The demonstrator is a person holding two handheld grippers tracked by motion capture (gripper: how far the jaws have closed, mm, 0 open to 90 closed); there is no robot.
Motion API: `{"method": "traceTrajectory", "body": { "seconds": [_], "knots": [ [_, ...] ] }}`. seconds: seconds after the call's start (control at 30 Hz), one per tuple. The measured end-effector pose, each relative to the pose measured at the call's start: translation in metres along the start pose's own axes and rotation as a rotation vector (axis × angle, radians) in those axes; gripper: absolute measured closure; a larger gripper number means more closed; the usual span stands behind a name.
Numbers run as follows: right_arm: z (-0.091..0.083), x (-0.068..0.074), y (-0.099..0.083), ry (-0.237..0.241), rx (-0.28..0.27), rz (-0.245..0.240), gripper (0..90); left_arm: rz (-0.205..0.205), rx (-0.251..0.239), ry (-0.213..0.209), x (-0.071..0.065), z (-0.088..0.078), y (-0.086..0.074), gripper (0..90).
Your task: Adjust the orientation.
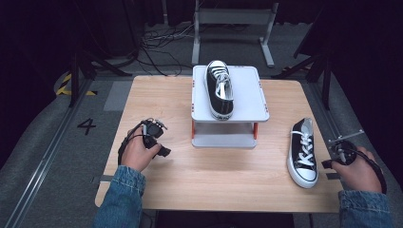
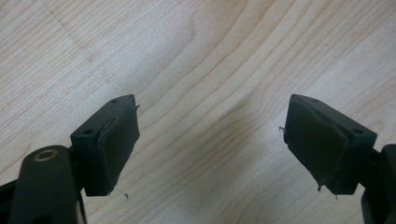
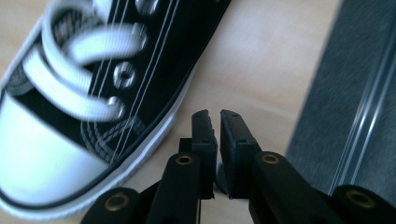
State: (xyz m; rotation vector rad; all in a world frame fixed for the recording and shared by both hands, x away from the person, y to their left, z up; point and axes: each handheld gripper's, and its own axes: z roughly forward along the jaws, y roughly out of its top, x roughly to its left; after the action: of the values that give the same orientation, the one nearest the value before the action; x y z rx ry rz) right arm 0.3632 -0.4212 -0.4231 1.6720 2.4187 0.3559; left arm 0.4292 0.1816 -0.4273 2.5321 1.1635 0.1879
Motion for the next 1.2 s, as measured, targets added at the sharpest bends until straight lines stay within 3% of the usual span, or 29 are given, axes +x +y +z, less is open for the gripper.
{"method": "traceTrajectory", "body": {
  "seconds": [0.03, 0.07, 0.17, 0.23, 0.33, 0.37, 0.4, 0.5, 0.53, 0.7, 0.73, 0.77, 0.8, 0.83, 0.87, 0.9, 0.93, 0.97, 1.03, 1.13, 1.2],
  "knots": [
    [0.0, 0.0, 0.0, 0.0, 0.0, 0.0, 83.9, 0.0, 0.0, 0.0, 0.0, 0.0, 0.0, 18.6],
    [0.006, 0.005, 0.002, 0.047, 0.039, -0.033, 89.8, -0.001, 0.003, -0.002, 0.001, 0.0, 0.0, 18.7],
    [0.006, 0.009, 0.006, 0.04, 0.055, -0.044, 89.6, -0.006, 0.001, 0.003, 0.002, -0.001, -0.001, 18.8],
    [0.006, 0.014, 0.008, 0.06, 0.061, -0.057, 89.4, -0.011, 0.0, 0.0, 0.001, -0.001, -0.002, 18.7],
    [0.011, 0.025, 0.016, 0.125, 0.038, -0.089, 85.5, -0.009, 0.01, -0.005, 0.002, -0.001, -0.003, 18.7],
    [0.011, 0.025, 0.016, 0.125, 0.038, -0.089, 85.5, -0.009, 0.01, -0.005, 0.002, -0.001, -0.003, 18.8],
    [0.017, 0.036, 0.026, 0.17, -0.004, -0.119, 82.1, -0.019, 0.011, -0.004, 0.004, -0.001, -0.007, 18.8],
    [0.024, 0.048, 0.036, 0.198, -0.052, -0.139, 79.3, -0.027, 0.007, 0.003, 0.005, -0.003, -0.01, 18.7],
    [0.027, 0.057, 0.044, 0.178, -0.079, -0.163, 79.9, -0.029, 0.001, 0.007, 0.006, -0.005, -0.011, 18.7],
    [0.026, 0.062, 0.048, 0.155, -0.106, -0.195, 75.6, -0.03, 0.006, 0.005, 0.006, -0.005, -0.014, 18.7],
    [0.02, 0.061, 0.047, 0.166, -0.121, -0.193, 74.7, -0.034, 0.004, 0.004, 0.007, -0.005, -0.015, 18.7],
    [0.004, 0.056, 0.045, 0.177, -0.176, -0.178, 72.2, -0.035, 0.003, 0.005, 0.007, -0.005, -0.015, 18.7],
    [-0.006, 0.053, 0.043, 0.162, -0.209, -0.171, 70.8, -0.036, 0.002, 0.009, 0.007, -0.006, -0.016, 18.7],
    [-0.006, 0.053, 0.043, 0.162, -0.209, -0.171, 70.8, -0.037, 0.001, 0.01, 0.007, -0.006, -0.016, 18.7],
    [-0.013, 0.051, 0.042, 0.145, -0.231, -0.165, 68.4, -0.039, 0.002, 0.01, 0.007, -0.006, -0.016, 18.7],
    [-0.024, 0.045, 0.039, 0.092, -0.274, -0.161, 62.2, -0.038, 0.002, 0.01, 0.006, -0.006, -0.016, 18.7],
    [-0.028, 0.041, 0.038, 0.057, -0.294, -0.167, 56.9, -0.038, 0.002, 0.009, 0.006, -0.006, -0.016, 18.7],
    [-0.031, 0.036, 0.035, -0.007, -0.322, -0.171, 48.6, -0.039, 0.004, 0.009, 0.006, -0.005, -0.016, 18.7],
    [-0.027, 0.026, 0.033, -0.08, -0.307, -0.188, 43.9, -0.039, 0.007, 0.008, 0.005, -0.005, -0.016, 18.7],
    [-0.007, 0.021, 0.033, -0.061, -0.246, -0.224, 44.7, -0.038, 0.005, 0.006, 0.005, -0.004, -0.015, 18.5],
    [0.0, 0.022, 0.034, -0.067, -0.22, -0.236, 57.0, -0.035, 0.01, 0.007, 0.005, -0.004, -0.015, 18.5]
  ]
}}
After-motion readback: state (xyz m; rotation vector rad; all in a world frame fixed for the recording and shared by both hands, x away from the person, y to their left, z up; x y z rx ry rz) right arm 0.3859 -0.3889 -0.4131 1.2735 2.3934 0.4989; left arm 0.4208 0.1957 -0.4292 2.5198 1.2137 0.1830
